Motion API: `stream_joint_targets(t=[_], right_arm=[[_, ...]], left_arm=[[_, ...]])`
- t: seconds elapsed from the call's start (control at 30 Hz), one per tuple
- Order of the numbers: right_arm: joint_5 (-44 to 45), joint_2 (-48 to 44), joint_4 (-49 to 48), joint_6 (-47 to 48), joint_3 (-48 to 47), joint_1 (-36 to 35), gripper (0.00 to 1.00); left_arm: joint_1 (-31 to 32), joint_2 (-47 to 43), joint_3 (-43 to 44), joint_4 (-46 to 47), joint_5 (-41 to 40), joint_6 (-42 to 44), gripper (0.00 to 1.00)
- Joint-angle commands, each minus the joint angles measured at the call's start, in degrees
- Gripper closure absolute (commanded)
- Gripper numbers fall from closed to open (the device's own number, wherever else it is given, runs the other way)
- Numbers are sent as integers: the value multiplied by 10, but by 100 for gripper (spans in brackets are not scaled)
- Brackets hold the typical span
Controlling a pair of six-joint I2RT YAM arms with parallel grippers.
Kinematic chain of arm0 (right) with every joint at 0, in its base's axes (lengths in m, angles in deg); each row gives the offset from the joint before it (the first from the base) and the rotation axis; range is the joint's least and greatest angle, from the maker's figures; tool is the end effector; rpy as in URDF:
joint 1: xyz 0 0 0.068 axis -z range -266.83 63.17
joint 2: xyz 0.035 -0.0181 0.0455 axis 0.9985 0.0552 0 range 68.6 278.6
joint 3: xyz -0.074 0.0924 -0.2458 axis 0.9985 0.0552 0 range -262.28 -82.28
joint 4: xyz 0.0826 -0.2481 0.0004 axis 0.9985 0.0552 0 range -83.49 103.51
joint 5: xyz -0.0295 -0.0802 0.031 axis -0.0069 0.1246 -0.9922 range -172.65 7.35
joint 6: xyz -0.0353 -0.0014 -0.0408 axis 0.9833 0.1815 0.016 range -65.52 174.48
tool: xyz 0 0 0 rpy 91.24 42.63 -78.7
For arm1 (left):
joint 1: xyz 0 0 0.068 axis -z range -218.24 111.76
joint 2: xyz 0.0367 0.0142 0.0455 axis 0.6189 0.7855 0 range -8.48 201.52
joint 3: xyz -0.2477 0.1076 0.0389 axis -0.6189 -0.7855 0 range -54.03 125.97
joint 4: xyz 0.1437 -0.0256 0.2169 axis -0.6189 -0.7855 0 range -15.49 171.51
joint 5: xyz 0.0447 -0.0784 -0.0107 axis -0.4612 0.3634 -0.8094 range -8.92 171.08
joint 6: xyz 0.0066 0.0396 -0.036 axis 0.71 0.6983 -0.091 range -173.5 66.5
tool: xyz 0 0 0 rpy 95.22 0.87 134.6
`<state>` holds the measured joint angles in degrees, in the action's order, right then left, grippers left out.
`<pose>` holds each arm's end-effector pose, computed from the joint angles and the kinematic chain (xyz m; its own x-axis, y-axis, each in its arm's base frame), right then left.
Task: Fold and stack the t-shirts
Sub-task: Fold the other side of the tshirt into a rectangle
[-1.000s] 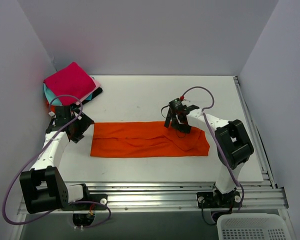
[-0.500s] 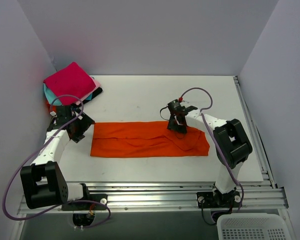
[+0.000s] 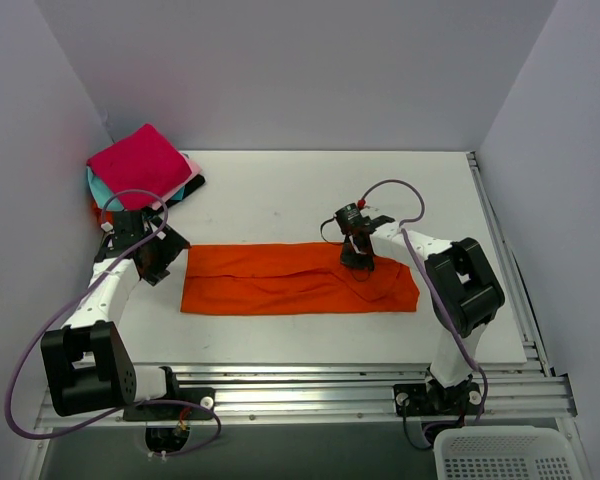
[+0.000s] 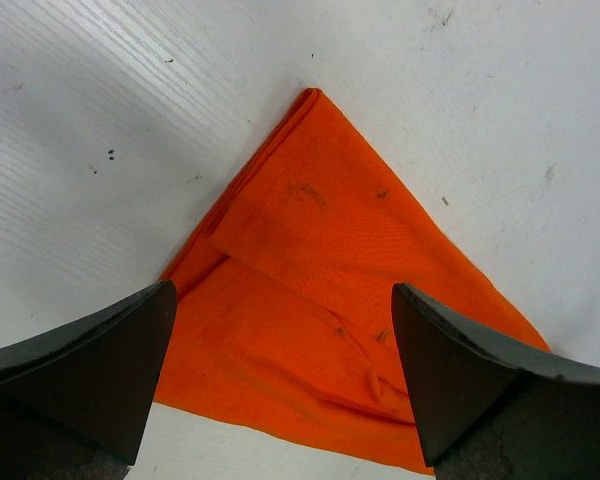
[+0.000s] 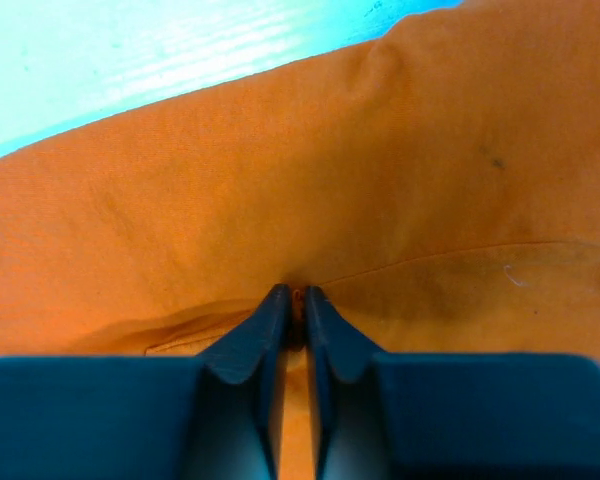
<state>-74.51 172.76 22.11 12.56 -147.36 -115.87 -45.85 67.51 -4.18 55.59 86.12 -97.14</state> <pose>0.3310 0.1780 0.1725 -0.8040 0.3100 -0.5074 0.1722 0.9382 0.3003 0.2677 0.0327 0.2293 -0.5115 -0.7620 -0.3972 -0.5963 0.6476 -0.4745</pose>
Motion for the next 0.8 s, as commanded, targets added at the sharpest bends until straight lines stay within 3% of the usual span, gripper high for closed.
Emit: stream_joint_targets(t=[0.0, 0.1, 0.77], right_arm=[[18, -4, 19, -2, 0, -8, 94], [21, -3, 23, -1, -3, -9, 100], [46, -74, 135, -18, -45, -49, 100]], left_arm=[[-3, -3, 3, 23, 7, 10, 3], [-4, -5, 3, 23, 8, 9, 2], [-3, -17, -15, 36, 16, -10, 3]])
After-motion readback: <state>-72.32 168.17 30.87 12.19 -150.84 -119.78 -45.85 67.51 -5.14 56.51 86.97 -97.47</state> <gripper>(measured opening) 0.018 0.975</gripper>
